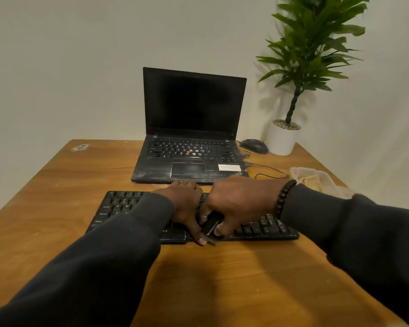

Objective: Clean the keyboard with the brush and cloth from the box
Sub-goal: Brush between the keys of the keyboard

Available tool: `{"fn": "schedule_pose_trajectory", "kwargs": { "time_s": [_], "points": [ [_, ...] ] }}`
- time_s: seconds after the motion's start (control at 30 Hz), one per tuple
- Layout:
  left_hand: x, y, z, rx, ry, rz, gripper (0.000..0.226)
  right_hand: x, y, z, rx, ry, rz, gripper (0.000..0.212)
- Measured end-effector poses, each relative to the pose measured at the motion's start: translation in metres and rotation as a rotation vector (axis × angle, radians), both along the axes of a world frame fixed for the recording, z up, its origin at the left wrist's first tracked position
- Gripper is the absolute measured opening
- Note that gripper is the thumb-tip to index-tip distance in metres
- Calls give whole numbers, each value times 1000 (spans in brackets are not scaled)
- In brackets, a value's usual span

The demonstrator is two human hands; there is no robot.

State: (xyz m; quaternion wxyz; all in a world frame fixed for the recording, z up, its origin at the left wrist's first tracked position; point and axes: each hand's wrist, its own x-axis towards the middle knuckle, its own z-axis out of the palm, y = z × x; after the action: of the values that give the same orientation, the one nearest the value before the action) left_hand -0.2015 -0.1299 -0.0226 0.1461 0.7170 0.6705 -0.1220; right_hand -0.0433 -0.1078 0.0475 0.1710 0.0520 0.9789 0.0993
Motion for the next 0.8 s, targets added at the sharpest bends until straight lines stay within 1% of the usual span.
{"fn": "schedule_pose_trajectory", "kwargs": {
  "time_s": [0.07,0.17,0.23,0.37,0.5,0.63,0.7,0.8],
  "points": [
    [0,-2,0,4,9,19,129,5,4,-1,-34,-35,-85,36],
    [2,-4,5,-16,38,35,132,13,6,2,80,-183,-148,40],
    [6,-6,9,-40,46,51,134,19,9,8,128,-224,-164,41],
    [12,-7,15,-59,42,37,134,31,20,18,129,-103,-176,42],
    [31,-5,15,-17,-94,3,137,43,27,19,112,-13,-199,42],
    [51,0,0,39,-114,-41,128,46,32,12,86,70,-186,38],
    [51,3,-2,46,-114,-36,125,44,29,4,100,67,-185,36],
    [48,6,-2,51,-125,-31,121,43,26,-4,69,-22,-214,32]
  ]
}}
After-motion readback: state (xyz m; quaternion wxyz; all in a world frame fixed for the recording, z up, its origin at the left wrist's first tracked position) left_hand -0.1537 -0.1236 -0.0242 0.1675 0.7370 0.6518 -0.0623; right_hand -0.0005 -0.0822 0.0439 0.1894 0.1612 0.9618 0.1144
